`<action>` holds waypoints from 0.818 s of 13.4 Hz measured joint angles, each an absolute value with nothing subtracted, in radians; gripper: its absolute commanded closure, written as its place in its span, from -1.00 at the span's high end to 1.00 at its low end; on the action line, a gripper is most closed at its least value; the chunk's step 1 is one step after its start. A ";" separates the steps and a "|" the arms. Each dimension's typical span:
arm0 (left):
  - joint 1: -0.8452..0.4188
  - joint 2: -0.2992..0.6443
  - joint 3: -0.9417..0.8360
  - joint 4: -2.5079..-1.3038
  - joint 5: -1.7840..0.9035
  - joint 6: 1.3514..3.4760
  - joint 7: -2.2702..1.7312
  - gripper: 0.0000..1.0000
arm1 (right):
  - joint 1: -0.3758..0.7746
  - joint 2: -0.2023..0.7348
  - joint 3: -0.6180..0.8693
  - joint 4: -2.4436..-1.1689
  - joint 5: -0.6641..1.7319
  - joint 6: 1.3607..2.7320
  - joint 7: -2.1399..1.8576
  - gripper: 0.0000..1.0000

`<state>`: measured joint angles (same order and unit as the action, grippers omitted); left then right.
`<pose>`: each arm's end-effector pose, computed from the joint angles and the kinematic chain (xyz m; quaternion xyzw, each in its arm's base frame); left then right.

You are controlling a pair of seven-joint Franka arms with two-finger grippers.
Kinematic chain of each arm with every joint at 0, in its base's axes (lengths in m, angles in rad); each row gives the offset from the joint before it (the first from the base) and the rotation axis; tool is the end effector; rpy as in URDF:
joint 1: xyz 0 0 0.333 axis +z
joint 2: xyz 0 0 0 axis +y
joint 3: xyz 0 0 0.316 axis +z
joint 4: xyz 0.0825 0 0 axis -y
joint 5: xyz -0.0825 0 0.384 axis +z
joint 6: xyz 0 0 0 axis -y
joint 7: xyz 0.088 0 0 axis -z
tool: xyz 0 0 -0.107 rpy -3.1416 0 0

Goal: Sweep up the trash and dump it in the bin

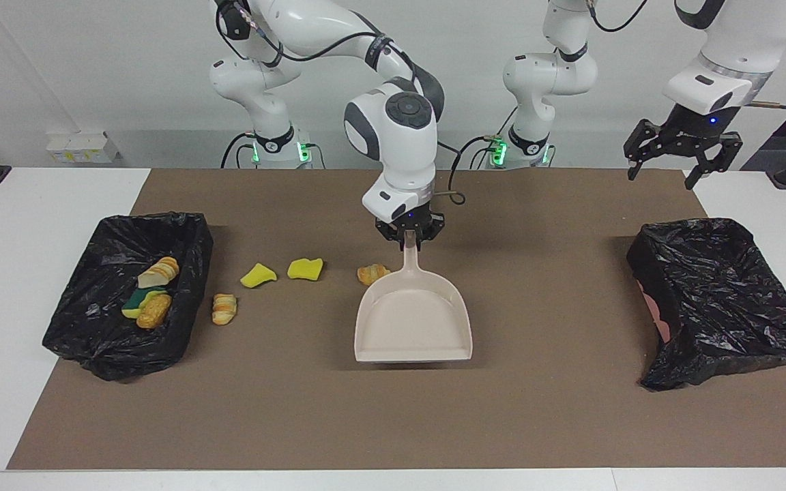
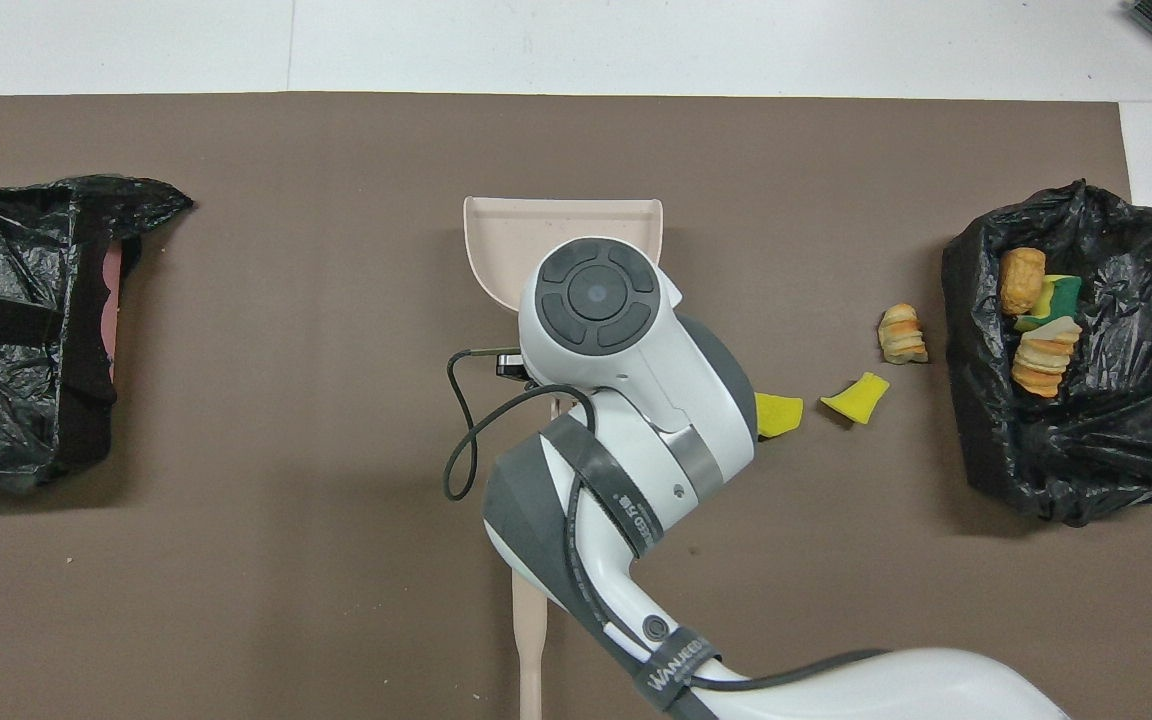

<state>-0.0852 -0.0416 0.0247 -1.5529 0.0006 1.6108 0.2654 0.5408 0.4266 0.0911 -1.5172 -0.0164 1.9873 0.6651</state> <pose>0.5449 -0.0326 0.6596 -0.9855 0.1620 -0.0495 0.0049 0.5593 0.3971 0.4213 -0.9995 0.0179 -0.0113 0.0226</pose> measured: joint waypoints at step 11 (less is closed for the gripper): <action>-0.086 -0.042 0.012 -1.552 0.001 1.607 0.264 1.00 | 0.561 0.489 0.092 -1.473 -0.044 2.038 0.737 1.00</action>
<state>-0.0861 -0.0418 0.0123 -1.5520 0.0005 1.6073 0.2645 0.5611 0.4885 0.0918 -1.4728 -0.0436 2.0379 0.7368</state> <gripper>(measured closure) 0.000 0.004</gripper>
